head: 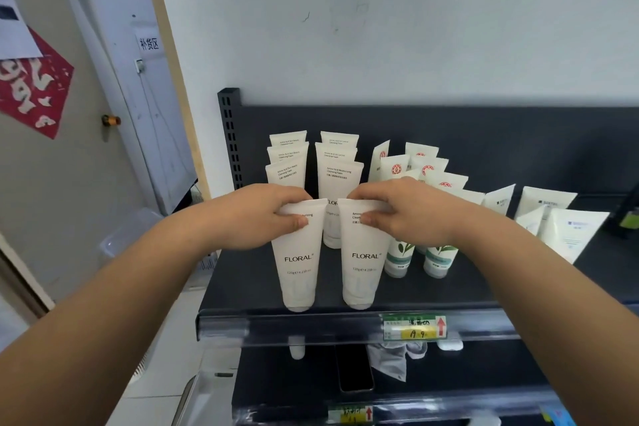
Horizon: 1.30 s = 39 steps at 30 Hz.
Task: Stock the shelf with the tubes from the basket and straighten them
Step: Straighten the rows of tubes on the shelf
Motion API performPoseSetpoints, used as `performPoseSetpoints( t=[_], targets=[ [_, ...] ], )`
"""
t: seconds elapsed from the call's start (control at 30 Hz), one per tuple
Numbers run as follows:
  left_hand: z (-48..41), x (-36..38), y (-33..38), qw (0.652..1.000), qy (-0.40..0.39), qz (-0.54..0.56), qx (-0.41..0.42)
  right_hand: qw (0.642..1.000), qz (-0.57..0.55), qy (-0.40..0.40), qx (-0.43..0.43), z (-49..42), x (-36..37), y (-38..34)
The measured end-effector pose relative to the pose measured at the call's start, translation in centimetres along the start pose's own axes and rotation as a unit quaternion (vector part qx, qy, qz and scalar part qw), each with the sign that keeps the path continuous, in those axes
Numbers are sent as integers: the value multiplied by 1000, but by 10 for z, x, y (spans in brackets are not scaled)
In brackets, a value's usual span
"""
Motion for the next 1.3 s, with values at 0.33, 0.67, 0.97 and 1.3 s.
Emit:
performPoseSetpoints(
  t=[0.33,0.67,0.97,1.3],
  targets=[
    [-39,-77,-10,982,175,-73,0,996,22,77,45,-51,-54,18],
    [-79,-48,-32,988,90,-118,-48,992,111,5,53,-94,-17,25],
    [-57,-37,-15,994,34,-106,4,994,108,-30,10,-61,-22,28],
    [-46,-30,-12,999,-22,-32,1,996,80,-41,13,-46,-23,24]
  ],
)
Point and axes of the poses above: each hand's wrist, its own z-axis away from the middle knuckle, its own x-axis out of the palm, y = z × x, the point moved 8 cm from there along -z, towards the middle knuckle, and after that the axes turned 6 degrees about z, right-handed, at the moved point
